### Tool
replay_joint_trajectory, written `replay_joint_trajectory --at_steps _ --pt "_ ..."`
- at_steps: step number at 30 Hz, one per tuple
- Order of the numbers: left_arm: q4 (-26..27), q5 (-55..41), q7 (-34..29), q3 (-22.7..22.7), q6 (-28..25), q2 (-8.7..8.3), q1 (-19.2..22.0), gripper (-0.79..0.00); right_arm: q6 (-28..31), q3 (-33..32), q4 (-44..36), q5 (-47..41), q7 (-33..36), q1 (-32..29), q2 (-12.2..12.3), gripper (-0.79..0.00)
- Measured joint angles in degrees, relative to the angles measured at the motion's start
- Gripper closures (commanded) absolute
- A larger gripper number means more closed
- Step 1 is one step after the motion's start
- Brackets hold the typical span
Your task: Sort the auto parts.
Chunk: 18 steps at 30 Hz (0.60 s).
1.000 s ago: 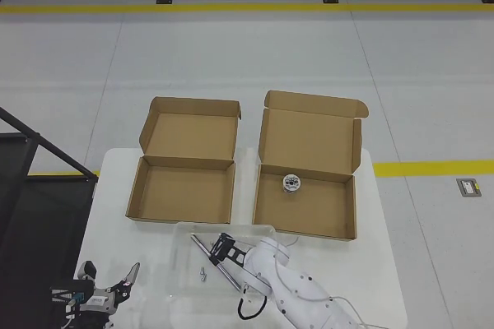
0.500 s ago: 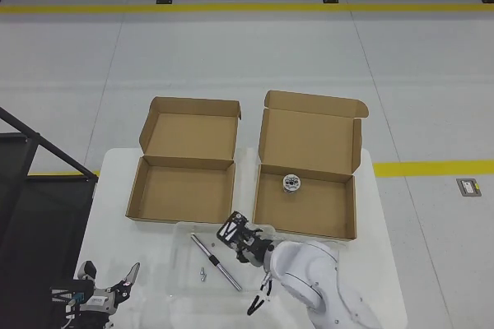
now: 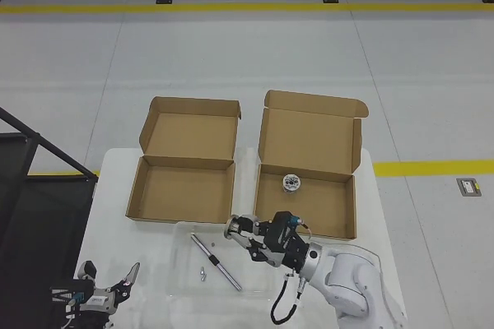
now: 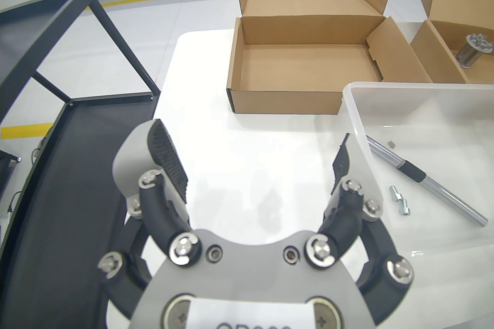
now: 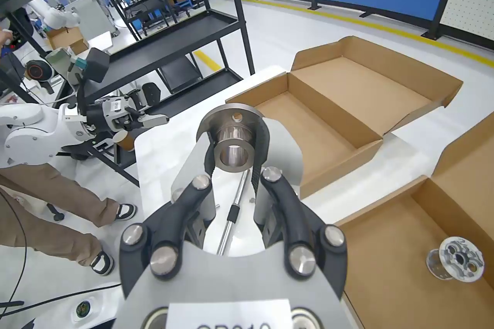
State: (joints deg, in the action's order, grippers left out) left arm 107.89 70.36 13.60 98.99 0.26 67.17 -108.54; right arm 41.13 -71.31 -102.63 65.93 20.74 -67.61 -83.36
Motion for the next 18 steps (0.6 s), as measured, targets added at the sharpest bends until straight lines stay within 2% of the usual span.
replay_joint_trajectory --at_steps 4,10,14,18 --pt "0.0 0.0 0.0 0.0 0.0 0.0 0.0 -0.785 -2.3 -0.3 0.0 -0.6 -1.4 -0.2 0.0 0.0" --pt "0.0 0.0 0.0 0.0 0.0 0.0 0.0 -0.785 -15.9 -3.0 0.3 0.0 -4.4 -0.1 -0.1 0.0" --pt "0.0 0.0 0.0 0.0 0.0 0.0 0.0 -0.785 -27.4 -3.1 -0.2 7.7 0.8 0.6 -0.1 0.0" --pt "0.0 0.0 0.0 0.0 0.0 0.0 0.0 -0.785 -33.8 -2.5 2.5 12.1 8.3 2.9 -0.1 0.0"
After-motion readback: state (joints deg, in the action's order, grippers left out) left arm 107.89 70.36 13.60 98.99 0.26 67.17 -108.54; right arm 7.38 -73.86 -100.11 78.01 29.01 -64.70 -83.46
